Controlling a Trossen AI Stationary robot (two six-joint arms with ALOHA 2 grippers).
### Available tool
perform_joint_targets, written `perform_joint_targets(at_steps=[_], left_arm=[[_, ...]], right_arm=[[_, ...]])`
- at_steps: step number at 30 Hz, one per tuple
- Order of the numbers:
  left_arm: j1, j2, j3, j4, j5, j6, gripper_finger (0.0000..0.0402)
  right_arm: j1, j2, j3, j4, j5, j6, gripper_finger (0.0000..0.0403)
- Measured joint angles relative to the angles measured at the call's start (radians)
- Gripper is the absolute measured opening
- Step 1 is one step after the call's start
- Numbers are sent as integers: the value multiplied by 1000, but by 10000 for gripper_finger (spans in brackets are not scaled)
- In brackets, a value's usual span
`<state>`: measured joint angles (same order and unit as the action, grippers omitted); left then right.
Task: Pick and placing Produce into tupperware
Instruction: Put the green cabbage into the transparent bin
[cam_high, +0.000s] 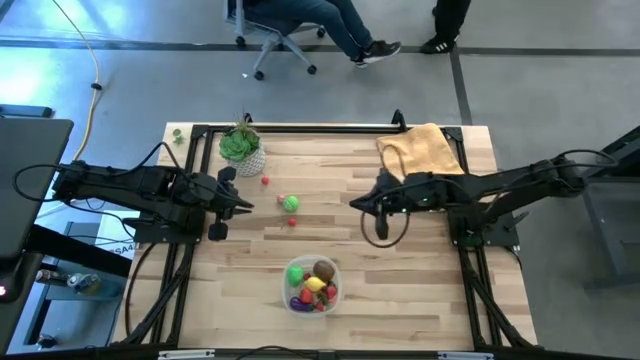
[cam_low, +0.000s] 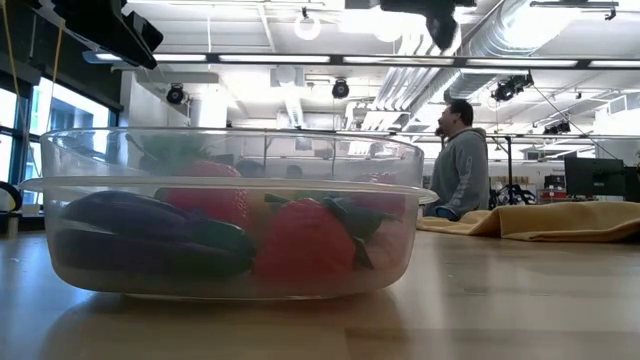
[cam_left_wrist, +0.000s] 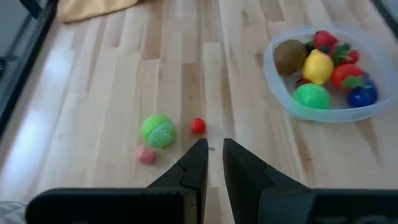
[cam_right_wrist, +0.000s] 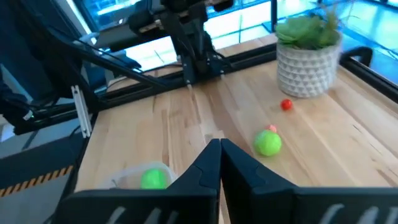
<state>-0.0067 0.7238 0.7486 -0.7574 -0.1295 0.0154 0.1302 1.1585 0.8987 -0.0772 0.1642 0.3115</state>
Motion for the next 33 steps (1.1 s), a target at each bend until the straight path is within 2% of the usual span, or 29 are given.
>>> perform_joint_targets(at_steps=[5,13,18,33], left_arm=[[0,0,0,23,-75,13,40],[0,0,0,50,-80,6,40],[0,0,0,86,-81,6,40],[0,0,0,86,-69,2,40]], right_arm=[[-7,-144,-155,106,-9,27,0],[-6,-304,-320,111,-16,48,0],[-6,-323,-358,105,-15,47,0],[-6,-321,-358,88,-15,47,0]])
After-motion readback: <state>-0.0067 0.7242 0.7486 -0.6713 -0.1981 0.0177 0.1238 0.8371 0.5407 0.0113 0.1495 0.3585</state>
